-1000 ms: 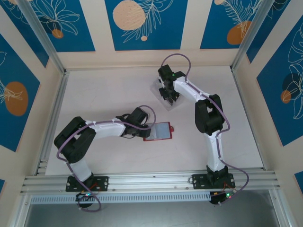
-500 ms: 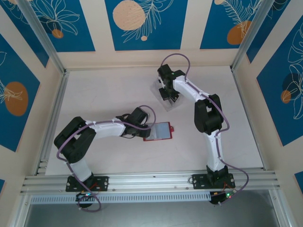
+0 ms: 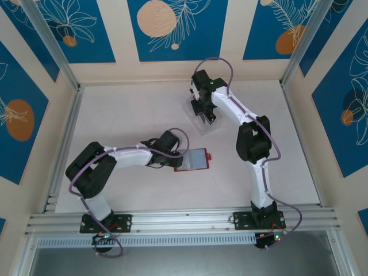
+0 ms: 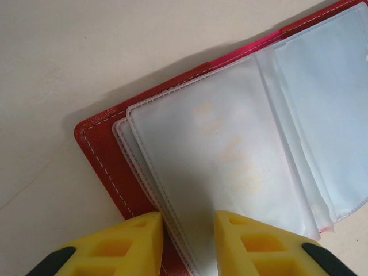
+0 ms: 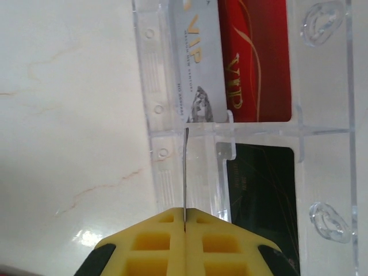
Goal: Put the credit cards into the card holder
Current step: Pick up the credit card from the storage box, then insert the credit card into the card slot.
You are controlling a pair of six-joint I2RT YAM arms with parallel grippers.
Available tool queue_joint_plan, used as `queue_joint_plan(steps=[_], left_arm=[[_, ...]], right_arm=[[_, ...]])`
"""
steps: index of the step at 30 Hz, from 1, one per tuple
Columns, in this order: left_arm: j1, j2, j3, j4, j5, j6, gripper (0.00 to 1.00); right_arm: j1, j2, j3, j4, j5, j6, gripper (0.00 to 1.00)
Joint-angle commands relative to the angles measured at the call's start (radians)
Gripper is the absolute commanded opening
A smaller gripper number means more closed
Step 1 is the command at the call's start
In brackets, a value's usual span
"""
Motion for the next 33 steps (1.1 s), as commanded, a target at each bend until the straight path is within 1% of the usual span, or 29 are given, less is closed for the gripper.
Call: queue_joint_plan(steps=[1, 5, 8, 11, 14, 18, 23, 28, 33], left_arm=[[-0.016, 0.024, -0.013, -0.038, 0.008, -0.003, 0.28], [-0.017, 0.017, -0.010, -0.046, 0.004, 0.006, 0.28], [-0.022, -0.004, -0.008, -0.071, -0.029, 0.023, 0.27], [-0.022, -0.022, -0.007, -0.084, -0.042, 0.033, 0.27], [-0.022, -0.023, 0.000, -0.094, -0.044, 0.038, 0.27], [-0.024, -0.022, -0.002, -0.094, -0.042, 0.034, 0.24], [-0.034, -0.023, 0.002, -0.112, -0.058, 0.044, 0.23], [-0.038, -0.018, 0.010, -0.126, -0.063, 0.051, 0.22], [-0.040, -0.008, 0.014, -0.133, -0.062, 0.054, 0.21]], right_arm=[[-0.007, -0.128, -0.077, 0.034, -0.096, 0.034, 0.00], [-0.011, -0.316, -0.304, 0.171, -0.206, 0.109, 0.00], [-0.009, -0.431, -0.472, 0.256, -0.272, 0.167, 0.00], [0.002, -0.529, -0.629, 0.339, -0.336, 0.224, 0.00], [0.011, -0.595, -0.776, 0.438, -0.404, 0.273, 0.00], [0.030, -0.635, -0.938, 0.589, -0.487, 0.337, 0.00], [0.048, -0.649, -1.099, 0.804, -0.524, 0.407, 0.00], [0.054, -0.652, -1.210, 0.973, -0.534, 0.477, 0.00], [0.059, -0.649, -1.278, 1.064, -0.514, 0.525, 0.00]])
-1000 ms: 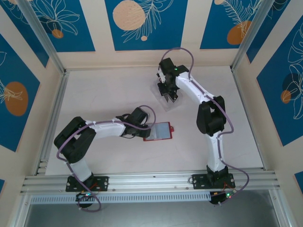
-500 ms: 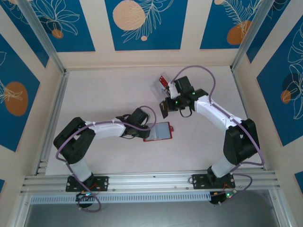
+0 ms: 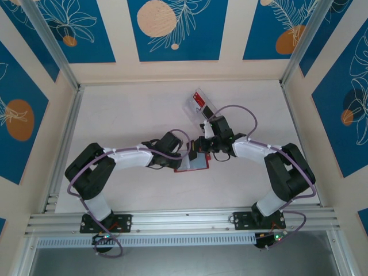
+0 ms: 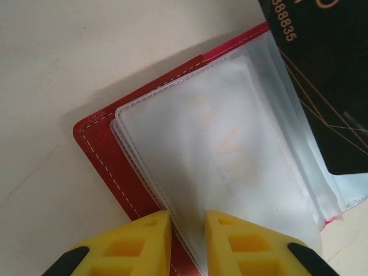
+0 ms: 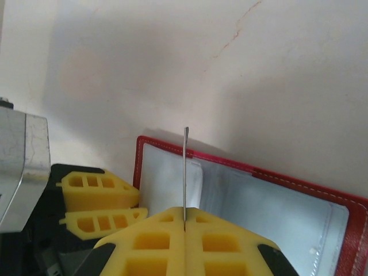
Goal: Put the credit cards into the card holder
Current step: Insert the credit card into the card slot.
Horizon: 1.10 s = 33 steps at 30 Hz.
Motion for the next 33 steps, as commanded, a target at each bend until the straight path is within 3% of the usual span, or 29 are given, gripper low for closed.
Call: queue_joint_plan(steps=[1, 13, 33], left_arm=[[-0.015, 0.009, 0.008, -0.083, -0.009, 0.023, 0.20], [-0.021, 0.011, 0.022, -0.094, -0.008, 0.026, 0.20], [-0.028, 0.016, 0.030, -0.088, 0.005, 0.027, 0.21]], right_arm=[[0.006, -0.030, -0.041, 0.125, -0.015, 0.062, 0.00], [0.039, -0.026, -0.147, 0.253, 0.053, 0.172, 0.00], [0.154, -0.099, -0.322, 0.310, 0.338, 0.422, 0.00]])
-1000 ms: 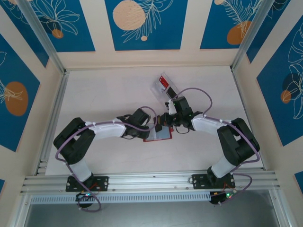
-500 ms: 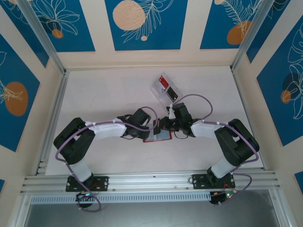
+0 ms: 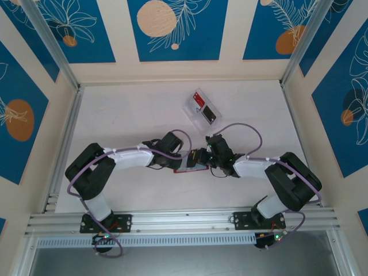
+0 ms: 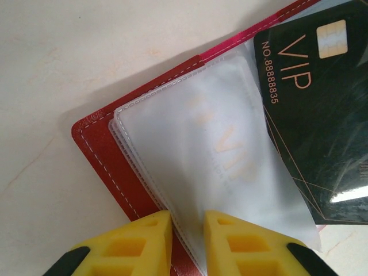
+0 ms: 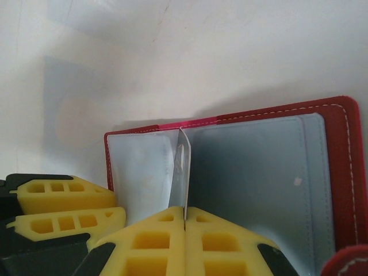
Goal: Put the credit cards into the card holder
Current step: Insert the credit card into the card slot.
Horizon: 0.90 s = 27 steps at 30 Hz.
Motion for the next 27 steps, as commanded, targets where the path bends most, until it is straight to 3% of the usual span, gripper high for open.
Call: queue_joint_plan(steps=[1, 12, 18, 27], left_arm=[[-0.022, 0.016, 0.014, -0.050, 0.010, 0.022, 0.21], [-0.024, 0.012, 0.014, -0.054, 0.009, 0.021, 0.24], [-0.019, -0.006, 0.013, -0.050, 0.034, 0.003, 0.31], [0.029, -0.051, -0.025, -0.017, 0.097, -0.041, 0.33]], right_arm=[[0.013, -0.002, -0.030, -0.014, 0.085, 0.059, 0.00], [0.049, 0.034, -0.051, 0.035, 0.150, 0.141, 0.00], [0.054, 0.063, -0.067, 0.091, 0.075, 0.120, 0.00], [0.040, 0.108, -0.058, 0.056, -0.027, 0.088, 0.00]])
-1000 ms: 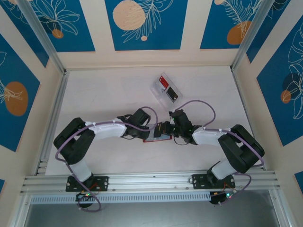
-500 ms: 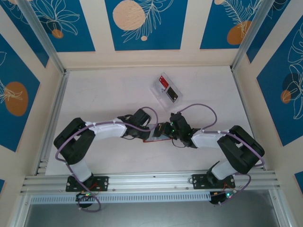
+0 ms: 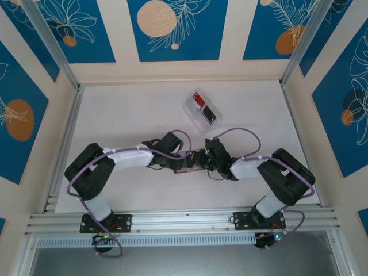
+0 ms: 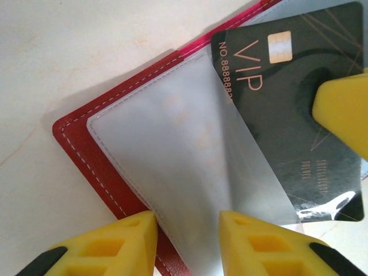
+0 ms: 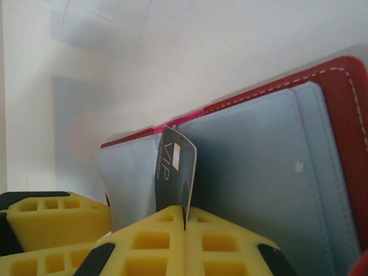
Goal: Put the credit cards into the card holder
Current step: Insert the credit card into the card slot.
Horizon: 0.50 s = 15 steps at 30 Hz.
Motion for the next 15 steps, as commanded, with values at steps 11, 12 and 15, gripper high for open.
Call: queue_joint_plan(steps=[11, 12, 15], left_arm=[[0.063, -0.031, -0.036, 0.002, 0.082, -0.024, 0.32], [0.063, -0.022, -0.036, 0.008, 0.086, -0.025, 0.31], [0.065, 0.001, -0.032, 0.021, 0.090, -0.028, 0.29]], right_arm=[[-0.047, 0.061, 0.029, -0.218, -0.141, -0.126, 0.00], [-0.054, 0.063, 0.034, -0.227, -0.151, -0.139, 0.00], [-0.068, 0.070, 0.047, -0.247, -0.178, -0.168, 0.00]])
